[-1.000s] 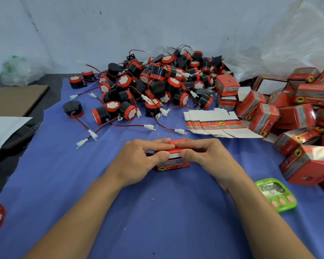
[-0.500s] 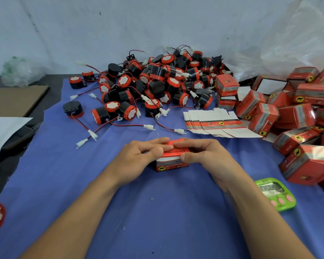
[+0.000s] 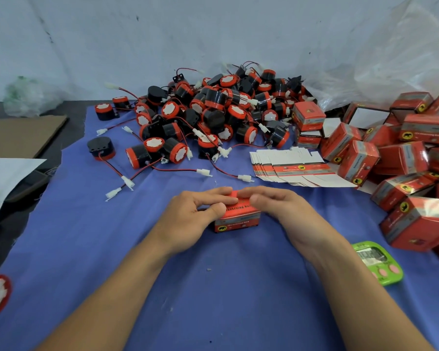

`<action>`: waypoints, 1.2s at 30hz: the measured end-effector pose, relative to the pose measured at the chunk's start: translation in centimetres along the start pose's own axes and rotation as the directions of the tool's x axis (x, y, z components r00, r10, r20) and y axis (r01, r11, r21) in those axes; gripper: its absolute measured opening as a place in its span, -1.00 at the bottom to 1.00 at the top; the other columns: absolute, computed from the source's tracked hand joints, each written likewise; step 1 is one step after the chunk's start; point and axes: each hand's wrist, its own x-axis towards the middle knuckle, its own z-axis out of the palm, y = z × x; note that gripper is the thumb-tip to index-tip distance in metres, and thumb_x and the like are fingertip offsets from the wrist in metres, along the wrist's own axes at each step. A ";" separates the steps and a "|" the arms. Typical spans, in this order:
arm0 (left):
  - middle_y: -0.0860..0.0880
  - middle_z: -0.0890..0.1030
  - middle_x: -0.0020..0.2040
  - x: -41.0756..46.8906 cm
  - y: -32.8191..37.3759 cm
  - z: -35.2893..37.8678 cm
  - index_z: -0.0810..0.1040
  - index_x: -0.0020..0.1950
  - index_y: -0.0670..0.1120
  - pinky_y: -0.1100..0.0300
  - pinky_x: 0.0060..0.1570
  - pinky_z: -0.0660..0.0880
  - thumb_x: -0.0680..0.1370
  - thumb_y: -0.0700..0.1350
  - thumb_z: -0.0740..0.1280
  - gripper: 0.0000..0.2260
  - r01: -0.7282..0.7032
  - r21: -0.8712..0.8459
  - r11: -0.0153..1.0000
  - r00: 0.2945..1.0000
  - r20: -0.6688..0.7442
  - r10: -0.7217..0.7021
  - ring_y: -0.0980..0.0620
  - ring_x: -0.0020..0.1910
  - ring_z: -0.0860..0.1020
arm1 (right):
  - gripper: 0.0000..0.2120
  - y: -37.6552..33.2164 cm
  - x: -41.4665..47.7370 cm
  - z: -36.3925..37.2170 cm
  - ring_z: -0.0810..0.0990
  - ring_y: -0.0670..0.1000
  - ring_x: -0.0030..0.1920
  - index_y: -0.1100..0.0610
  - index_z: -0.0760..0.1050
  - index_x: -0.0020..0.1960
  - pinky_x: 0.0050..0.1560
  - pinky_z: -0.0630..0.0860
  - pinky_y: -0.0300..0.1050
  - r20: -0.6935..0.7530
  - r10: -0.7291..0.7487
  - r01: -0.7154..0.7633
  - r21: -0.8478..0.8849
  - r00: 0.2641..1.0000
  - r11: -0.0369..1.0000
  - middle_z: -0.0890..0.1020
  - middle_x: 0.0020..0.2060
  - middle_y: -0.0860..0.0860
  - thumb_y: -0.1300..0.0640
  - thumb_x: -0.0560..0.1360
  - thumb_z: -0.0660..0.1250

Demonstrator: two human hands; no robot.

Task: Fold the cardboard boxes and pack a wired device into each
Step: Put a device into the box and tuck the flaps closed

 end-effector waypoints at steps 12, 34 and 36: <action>0.28 0.59 0.24 -0.6 0.6 1.4 0.45 0.43 0.33 0.25 0.23 0.53 0.36 0.24 0.43 -0.38 0.083 0.210 0.974 0.995 -0.072 -0.070 0.26 0.19 0.57 | -0.57 0.6 -0.3 0.4 0.65 -0.01 0.20 -0.02 0.65 0.08 0.16 0.63 0.02 -0.115 -0.149 0.141 -0.078 0.982 0.987 0.72 0.11 -0.06 0.42 0.36 0.38; 0.19 0.73 0.02 -0.2 0.7 1.6 0.64 0.15 0.28 0.28 -0.05 0.62 0.32 -0.07 0.59 -0.54 -0.097 0.025 0.995 0.980 -0.171 0.100 0.15 0.01 0.71 | -0.52 -0.5 -0.3 0.8 0.74 -0.04 -0.05 -0.05 0.68 0.09 -0.09 0.62 -0.22 -0.021 -0.161 0.159 -0.090 0.987 0.983 0.77 -0.06 -0.02 0.25 0.21 0.56; 0.13 0.74 0.03 -0.1 1.1 1.9 0.63 0.18 0.26 0.22 -0.13 0.64 0.34 -0.03 0.57 -0.57 -0.075 -0.050 0.996 0.986 -0.154 0.067 0.07 -0.05 0.73 | -0.58 -0.7 -0.3 0.4 0.72 -0.01 -0.16 0.06 0.71 0.07 -0.15 0.59 -0.23 -0.027 -0.116 0.116 0.003 0.993 0.993 0.77 -0.11 0.07 0.24 0.21 0.58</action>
